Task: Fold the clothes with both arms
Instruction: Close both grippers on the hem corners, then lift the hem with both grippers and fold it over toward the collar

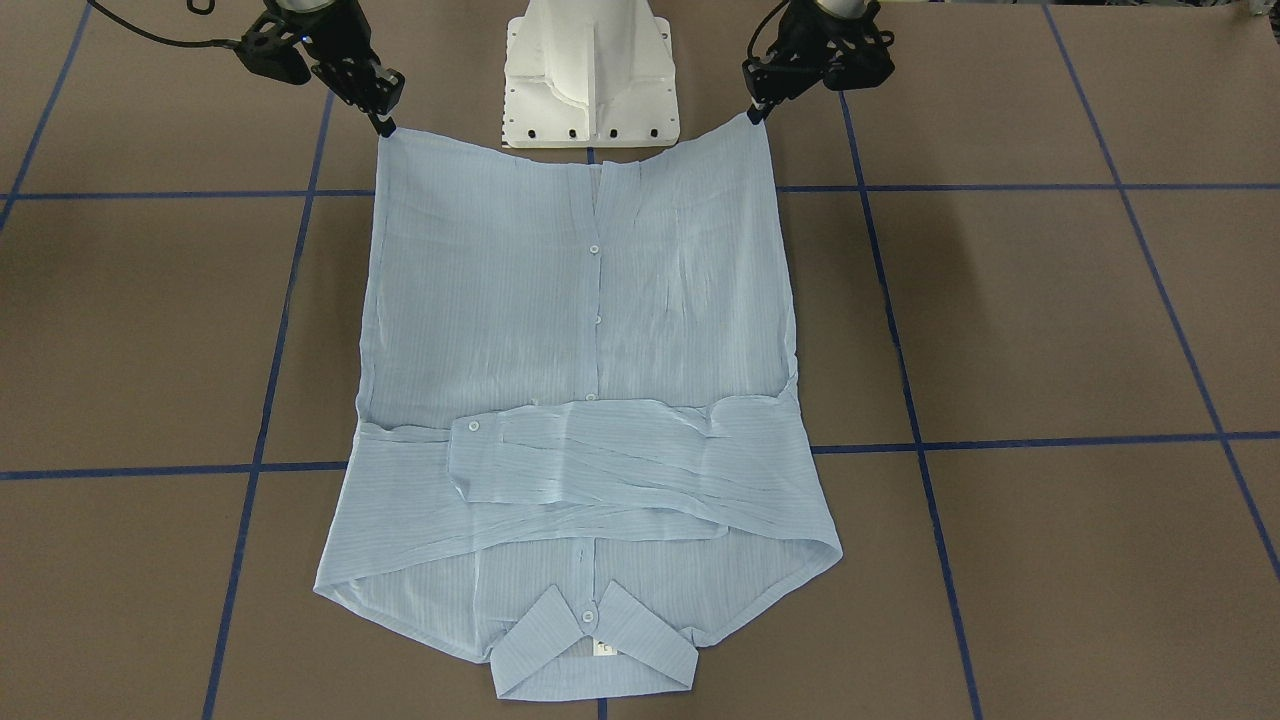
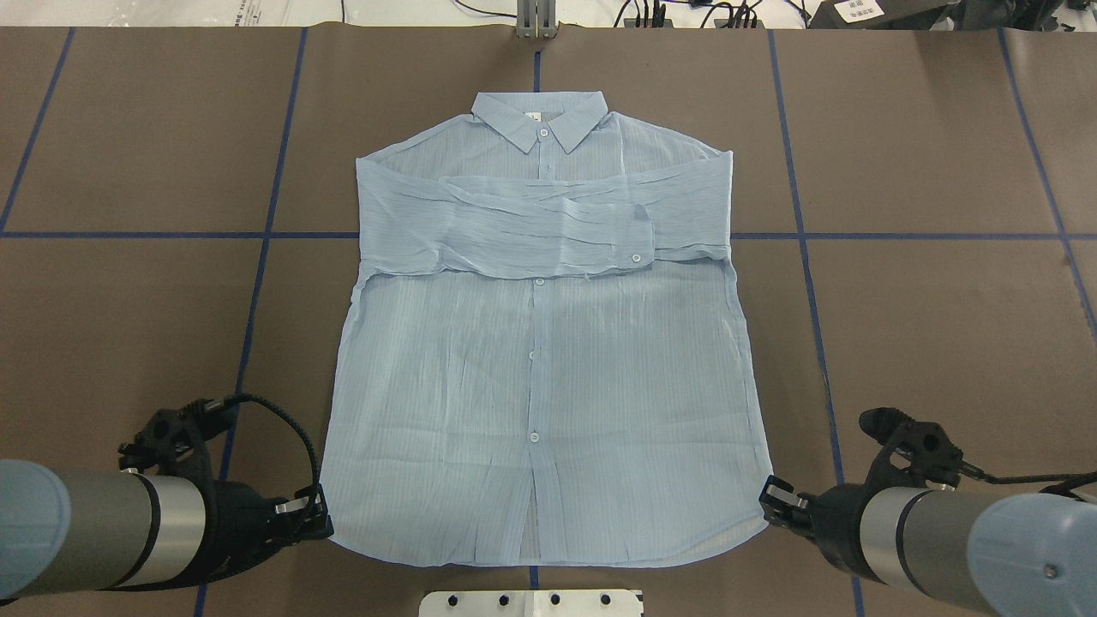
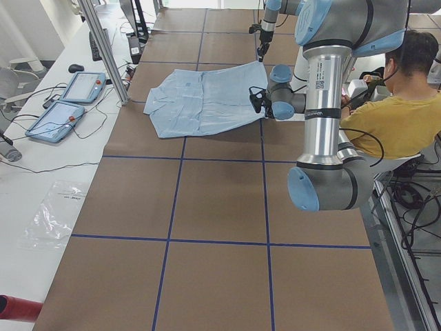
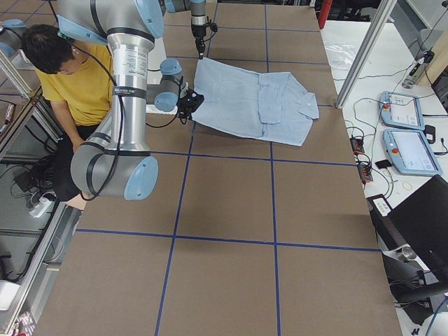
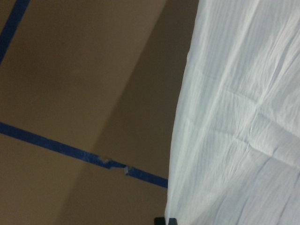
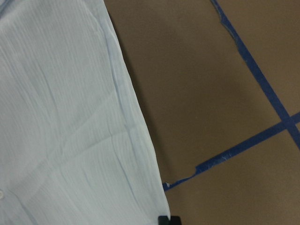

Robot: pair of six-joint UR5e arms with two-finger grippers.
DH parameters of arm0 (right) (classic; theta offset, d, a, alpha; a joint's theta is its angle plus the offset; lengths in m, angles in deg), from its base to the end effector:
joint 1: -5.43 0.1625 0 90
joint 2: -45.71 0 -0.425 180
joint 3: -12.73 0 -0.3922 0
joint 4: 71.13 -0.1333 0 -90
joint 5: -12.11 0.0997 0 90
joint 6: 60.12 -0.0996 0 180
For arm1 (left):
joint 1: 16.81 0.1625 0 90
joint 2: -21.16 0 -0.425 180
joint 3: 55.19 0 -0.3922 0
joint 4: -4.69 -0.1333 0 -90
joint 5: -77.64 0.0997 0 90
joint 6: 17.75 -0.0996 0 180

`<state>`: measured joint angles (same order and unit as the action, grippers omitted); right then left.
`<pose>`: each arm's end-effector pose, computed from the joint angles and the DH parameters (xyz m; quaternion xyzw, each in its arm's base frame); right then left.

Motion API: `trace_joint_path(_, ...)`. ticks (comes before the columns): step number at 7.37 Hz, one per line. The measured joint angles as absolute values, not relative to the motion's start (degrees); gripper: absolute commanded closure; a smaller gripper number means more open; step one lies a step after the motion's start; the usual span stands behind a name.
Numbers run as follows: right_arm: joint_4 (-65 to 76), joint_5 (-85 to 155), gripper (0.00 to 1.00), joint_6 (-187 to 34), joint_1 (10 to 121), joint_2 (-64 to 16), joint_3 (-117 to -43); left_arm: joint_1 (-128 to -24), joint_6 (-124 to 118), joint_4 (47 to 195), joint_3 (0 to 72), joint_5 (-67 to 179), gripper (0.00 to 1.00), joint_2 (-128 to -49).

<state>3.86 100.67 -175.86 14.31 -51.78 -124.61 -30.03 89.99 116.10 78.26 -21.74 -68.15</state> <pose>-0.3589 -0.1935 0.3083 -0.0565 -0.4573 0.2696 0.8456 0.3770 -0.2088 0.2743 -0.0901 0.5263 -0.1835 0.8254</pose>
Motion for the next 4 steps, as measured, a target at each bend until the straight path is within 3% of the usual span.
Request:
trace_joint_path(2, 5.0, 103.6, 1.0, -173.5, 23.2, -48.9, -125.0, -39.3, 89.0, 113.8, 77.9, -25.4, 1.0, -71.7)
trace_joint_path(4, 9.8, 110.4, 1.0, -162.7, 36.0, -38.9, -117.4, -49.8, 79.5, 113.3, 68.0, -28.0, 1.0, -80.6)
